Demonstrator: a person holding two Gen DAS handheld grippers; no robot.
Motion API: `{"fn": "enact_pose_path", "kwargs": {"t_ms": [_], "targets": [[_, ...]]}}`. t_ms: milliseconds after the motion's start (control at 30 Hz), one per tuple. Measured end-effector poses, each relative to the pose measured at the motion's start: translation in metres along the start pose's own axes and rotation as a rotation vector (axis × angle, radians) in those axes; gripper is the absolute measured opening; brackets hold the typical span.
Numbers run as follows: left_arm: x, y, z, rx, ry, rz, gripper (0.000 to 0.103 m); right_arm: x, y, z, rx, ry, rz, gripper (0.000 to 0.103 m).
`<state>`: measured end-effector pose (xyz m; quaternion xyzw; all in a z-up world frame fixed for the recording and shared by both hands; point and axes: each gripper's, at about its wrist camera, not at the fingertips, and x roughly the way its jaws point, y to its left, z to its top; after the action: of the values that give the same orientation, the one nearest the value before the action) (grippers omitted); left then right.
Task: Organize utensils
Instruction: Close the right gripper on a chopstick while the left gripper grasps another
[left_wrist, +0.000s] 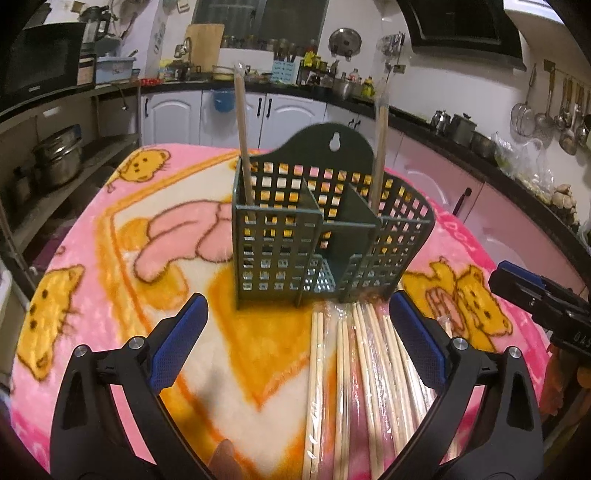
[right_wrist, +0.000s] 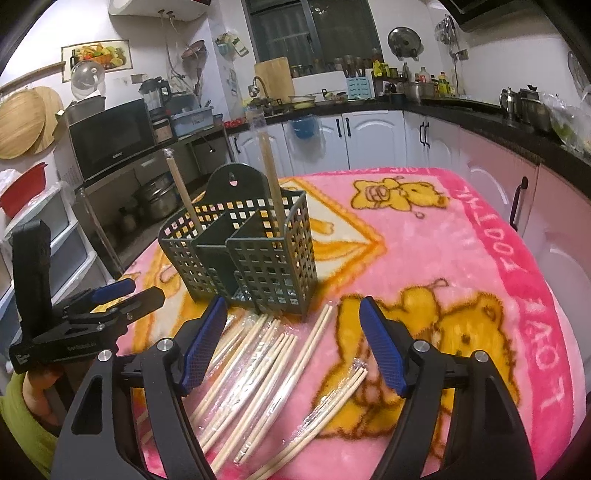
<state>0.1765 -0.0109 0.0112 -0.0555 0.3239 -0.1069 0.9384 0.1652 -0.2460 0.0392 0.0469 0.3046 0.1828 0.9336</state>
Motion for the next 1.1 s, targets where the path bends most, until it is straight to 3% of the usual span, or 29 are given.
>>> {"fn": "enact_pose_path", "kwargs": {"t_ms": [133, 233, 300, 467, 933, 1100], "targets": [[0.013, -0.001, -0.003, 0.004, 0.043, -0.004, 0.082, 0.014, -0.008, -0.002, 0.015, 0.042, -0.006, 0.068], [0.028, 0.002, -0.007, -0.006, 0.096, -0.005, 0.066, 0.031, -0.015, -0.004, 0.028, 0.093, -0.012, 0.059], [0.039, 0.002, -0.009, -0.011, 0.135, -0.004, 0.062, 0.041, -0.018, -0.005, 0.028, 0.123, -0.016, 0.051], [0.054, -0.002, -0.014, 0.004, 0.184, 0.001, 0.049, 0.071, -0.024, -0.005, 0.032, 0.201, -0.026, 0.044], [0.085, -0.015, -0.02, 0.051, 0.256, 0.05, 0.042, 0.122, -0.031, -0.005, 0.036, 0.294, -0.065, 0.041], [0.085, -0.012, -0.022, 0.051, 0.254, 0.069, 0.036, 0.125, -0.041, -0.006, 0.058, 0.298, -0.079, 0.028]]}}
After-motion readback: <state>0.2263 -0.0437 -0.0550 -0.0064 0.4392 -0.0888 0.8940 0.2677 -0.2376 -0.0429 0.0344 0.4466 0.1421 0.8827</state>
